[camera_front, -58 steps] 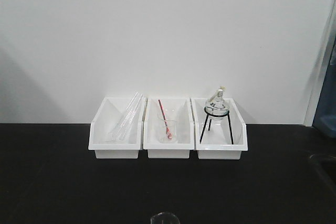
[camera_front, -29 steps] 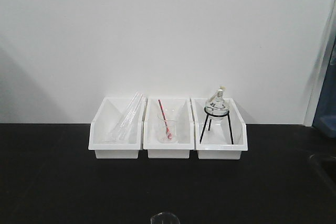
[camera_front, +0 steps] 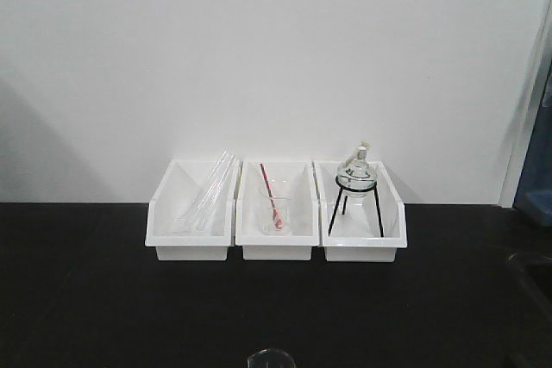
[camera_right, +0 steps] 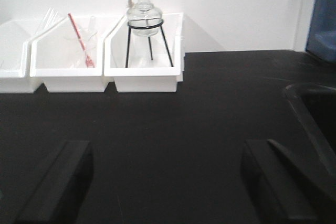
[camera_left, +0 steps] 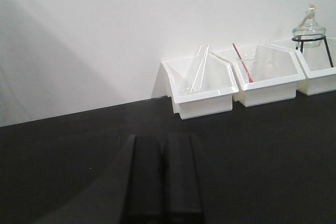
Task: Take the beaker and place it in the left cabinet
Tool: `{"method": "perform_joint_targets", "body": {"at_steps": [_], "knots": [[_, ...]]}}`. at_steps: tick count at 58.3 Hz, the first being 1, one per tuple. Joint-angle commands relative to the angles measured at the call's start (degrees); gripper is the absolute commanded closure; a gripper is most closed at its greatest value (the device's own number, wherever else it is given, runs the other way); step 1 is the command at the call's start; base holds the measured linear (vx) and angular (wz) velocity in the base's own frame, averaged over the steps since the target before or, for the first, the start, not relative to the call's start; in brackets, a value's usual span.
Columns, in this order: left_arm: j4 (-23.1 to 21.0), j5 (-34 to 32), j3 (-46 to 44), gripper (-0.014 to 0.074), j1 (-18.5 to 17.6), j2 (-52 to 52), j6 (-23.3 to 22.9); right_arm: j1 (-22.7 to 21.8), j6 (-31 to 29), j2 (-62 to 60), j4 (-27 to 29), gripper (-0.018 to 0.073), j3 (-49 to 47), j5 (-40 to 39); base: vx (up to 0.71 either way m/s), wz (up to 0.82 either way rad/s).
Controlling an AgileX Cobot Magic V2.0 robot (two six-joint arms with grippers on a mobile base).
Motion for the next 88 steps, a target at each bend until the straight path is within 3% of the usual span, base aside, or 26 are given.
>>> {"method": "perform_joint_targets", "body": {"at_steps": [1,4,10,27,46,67,88], "knots": [[-0.18,-4.28,0.90,0.0595,-0.03,-1.06,-0.15,2.73,-0.59,6.22,-8.14,-0.0125,-2.20,-11.74,0.00,0.00],[-0.18,-4.28,0.90,0.0595,-0.03,-1.06,-0.15,6.24,-0.46,9.63,-14.88,-0.0124,-2.42,-15.39,0.00,0.00],[-0.18,-4.28,0.90,0.0595,-0.03,-1.06,-0.15,11.50,-0.51,16.61,-21.10,-0.0120,-3.45,-22.39,0.00,0.00],[-0.18,-4.28,0.90,0.0595,-0.03,-1.06,-0.15,20.40,-0.51,39.06,-20.33,-0.0115,-10.65,-26.80,0.00,0.00],[-0.18,-4.28,0.90,0.0595,-0.03,-1.06,-0.15,21.00,4.33,54.80,-20.18,-0.0104,-19.35,-34.50,0.00,0.00],[-0.18,-4.28,0.90,0.0595,-0.03,-1.06,-0.15,21.00,5.80,62.05,-24.23,-0.0094,-27.43,-35.35,0.00,0.00],[-0.18,-4.28,0.90,0.0595,-0.03,-1.06,-0.15,21.00,5.79,68.26,-24.24,-0.0072,-32.79,-36.23,0.00,0.00]]}}
